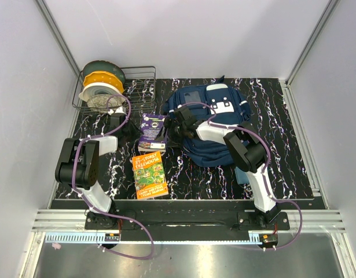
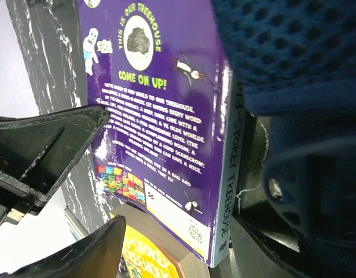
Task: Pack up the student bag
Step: Pick up the book from the center of the board.
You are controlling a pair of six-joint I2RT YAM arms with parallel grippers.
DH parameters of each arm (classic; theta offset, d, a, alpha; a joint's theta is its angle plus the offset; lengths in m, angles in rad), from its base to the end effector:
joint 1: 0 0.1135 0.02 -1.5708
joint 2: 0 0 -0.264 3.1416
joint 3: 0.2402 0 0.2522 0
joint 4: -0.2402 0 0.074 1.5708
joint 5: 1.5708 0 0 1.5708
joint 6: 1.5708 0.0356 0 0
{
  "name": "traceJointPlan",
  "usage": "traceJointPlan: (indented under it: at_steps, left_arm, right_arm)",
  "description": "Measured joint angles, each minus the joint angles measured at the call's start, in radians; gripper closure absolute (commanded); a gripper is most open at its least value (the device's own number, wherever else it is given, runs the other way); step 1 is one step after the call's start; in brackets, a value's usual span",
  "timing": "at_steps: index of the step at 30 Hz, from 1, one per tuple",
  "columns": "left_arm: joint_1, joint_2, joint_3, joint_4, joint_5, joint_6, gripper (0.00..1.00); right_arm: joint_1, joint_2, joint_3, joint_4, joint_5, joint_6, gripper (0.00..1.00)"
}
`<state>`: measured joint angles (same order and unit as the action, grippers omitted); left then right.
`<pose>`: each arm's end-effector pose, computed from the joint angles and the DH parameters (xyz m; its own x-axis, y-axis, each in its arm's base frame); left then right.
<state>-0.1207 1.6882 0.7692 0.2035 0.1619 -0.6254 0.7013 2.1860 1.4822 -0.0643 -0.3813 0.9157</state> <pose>0.3265 -0.0454 0.1457 -0.6682 -0.5009 -0.5500 -0.1870 0.8287 -0.5276 0.3543 0.3165 0.1420 -0.9604 0.1523 -0.2332 -0.0685 0.6823 0.7279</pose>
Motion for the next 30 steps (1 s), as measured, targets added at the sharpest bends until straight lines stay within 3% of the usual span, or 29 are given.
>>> traceJointPlan:
  at_steps: [3, 5, 11, 13, 15, 17, 19, 21, 22, 23, 24, 26, 30]
  left_arm:
    - [0.0, 0.008, -0.004, 0.024, 0.0, -0.003, 1.0]
    - [0.0, 0.011, -0.008, 0.039, 0.001, -0.007, 1.0]
    - [0.004, 0.016, -0.026, 0.089, -0.003, -0.014, 1.0]
    - [0.006, 0.016, -0.028, 0.098, -0.006, -0.015, 1.0]
    - [0.008, 0.016, -0.033, 0.11, -0.01, -0.016, 1.0]
    - [0.009, 0.016, -0.036, 0.117, -0.01, -0.016, 1.0]
    - [0.01, 0.016, -0.037, 0.123, -0.01, -0.016, 1.0]
    - [0.011, 0.016, -0.037, 0.129, -0.011, -0.015, 1.0]
    - [0.012, 0.016, -0.037, 0.13, -0.012, -0.015, 0.99]
    - [0.012, 0.016, -0.038, 0.131, -0.012, -0.015, 0.76]
    - [0.012, 0.016, -0.038, 0.131, -0.013, -0.016, 0.64]
    - [0.012, 0.015, -0.038, 0.126, -0.016, -0.02, 0.49]
    - [0.005, 0.011, -0.038, 0.086, 0.002, -0.02, 0.32]
  right_arm:
    - [0.005, -0.001, -0.002, -0.01, 0.047, 0.041, 0.34]
    - [0.01, -0.006, -0.014, -0.005, 0.08, 0.07, 0.46]
    - [0.011, -0.023, -0.098, 0.098, 0.114, 0.127, 0.58]
    - [0.011, -0.023, -0.112, 0.125, 0.116, 0.132, 0.67]
    - [0.011, -0.023, -0.117, 0.131, 0.121, 0.126, 0.83]
    - [0.011, -0.023, -0.118, 0.13, 0.124, 0.113, 0.87]
    - [0.011, -0.023, -0.118, 0.13, 0.125, 0.101, 0.99]
    - [0.011, -0.023, -0.117, 0.131, 0.124, 0.086, 0.91]
    - [0.011, -0.023, -0.117, 0.132, 0.124, 0.077, 0.8]
    - [0.011, -0.023, -0.115, 0.13, 0.124, 0.07, 0.77]
    - [0.011, -0.024, -0.113, 0.128, 0.124, 0.066, 0.74]
    - [0.013, -0.024, -0.103, 0.119, 0.131, 0.048, 0.65]
    - [0.021, -0.024, -0.077, 0.085, 0.174, 0.029, 0.48]
